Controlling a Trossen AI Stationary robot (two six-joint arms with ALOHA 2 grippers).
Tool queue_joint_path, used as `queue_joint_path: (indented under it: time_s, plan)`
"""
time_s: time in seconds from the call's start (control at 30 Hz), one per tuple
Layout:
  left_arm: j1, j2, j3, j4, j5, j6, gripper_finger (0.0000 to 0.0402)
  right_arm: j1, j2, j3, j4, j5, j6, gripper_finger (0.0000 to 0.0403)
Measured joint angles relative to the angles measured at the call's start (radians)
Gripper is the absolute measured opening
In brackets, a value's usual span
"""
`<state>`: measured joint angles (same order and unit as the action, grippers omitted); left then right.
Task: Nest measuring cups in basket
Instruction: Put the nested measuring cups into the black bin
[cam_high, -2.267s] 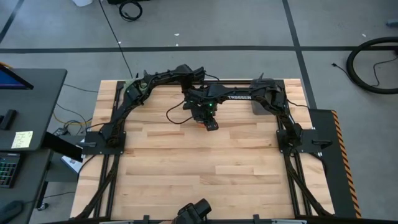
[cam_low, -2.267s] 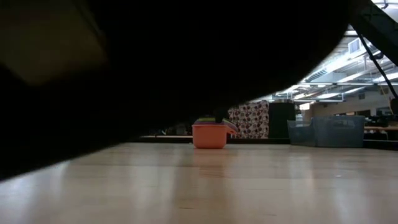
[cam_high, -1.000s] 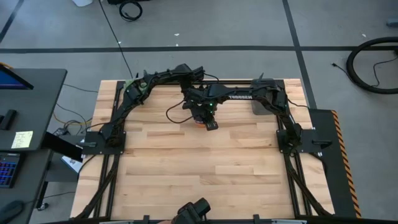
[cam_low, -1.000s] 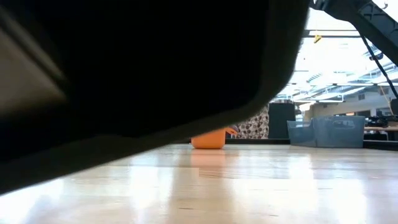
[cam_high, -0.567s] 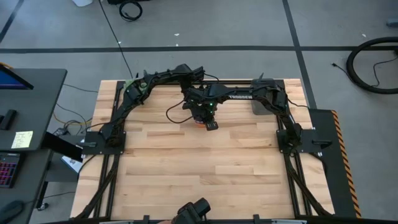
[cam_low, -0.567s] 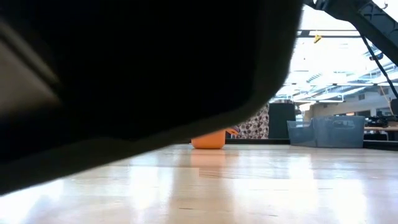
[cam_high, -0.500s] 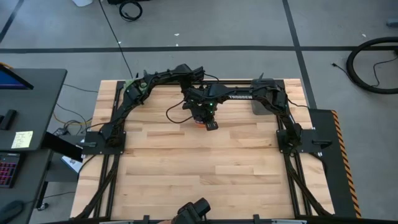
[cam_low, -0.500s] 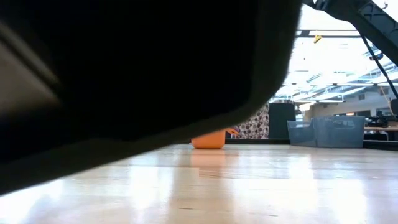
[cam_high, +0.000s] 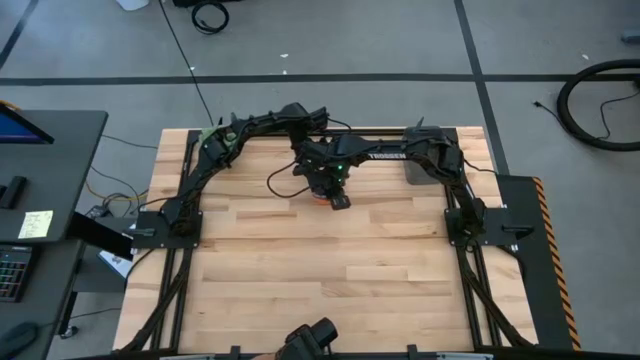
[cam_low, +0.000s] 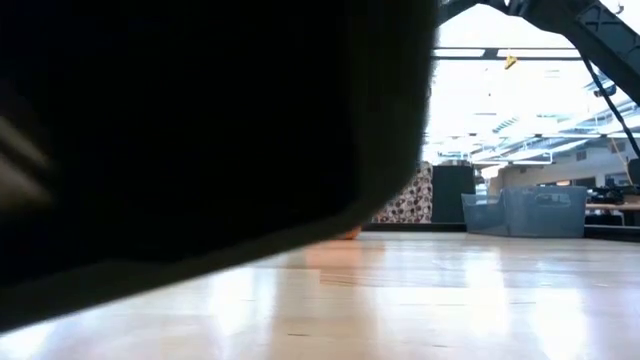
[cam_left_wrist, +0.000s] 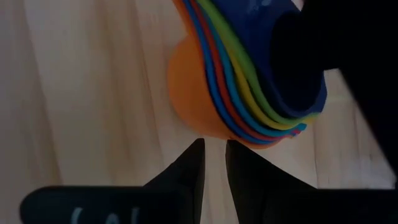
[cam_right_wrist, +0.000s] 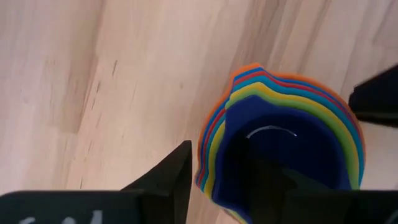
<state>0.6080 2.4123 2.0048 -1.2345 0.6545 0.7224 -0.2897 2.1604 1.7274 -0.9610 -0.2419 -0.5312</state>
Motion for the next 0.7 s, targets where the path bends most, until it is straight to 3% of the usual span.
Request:
queue_joint_path:
  time_s: [0.2, 0.7]
  plan:
    - [0.001, 0.008, 0.001, -0.011, -0.031, -0.001, 0.0047, -0.015, 0.001, -0.009, 0.035, -0.059, -0.004, 0.0131]
    - [0.019, -0.011, 0.001, -0.048, -0.054, -0.031, 0.004, -0.01, 0.001, -0.009, 0.049, -0.057, 0.004, 0.0148]
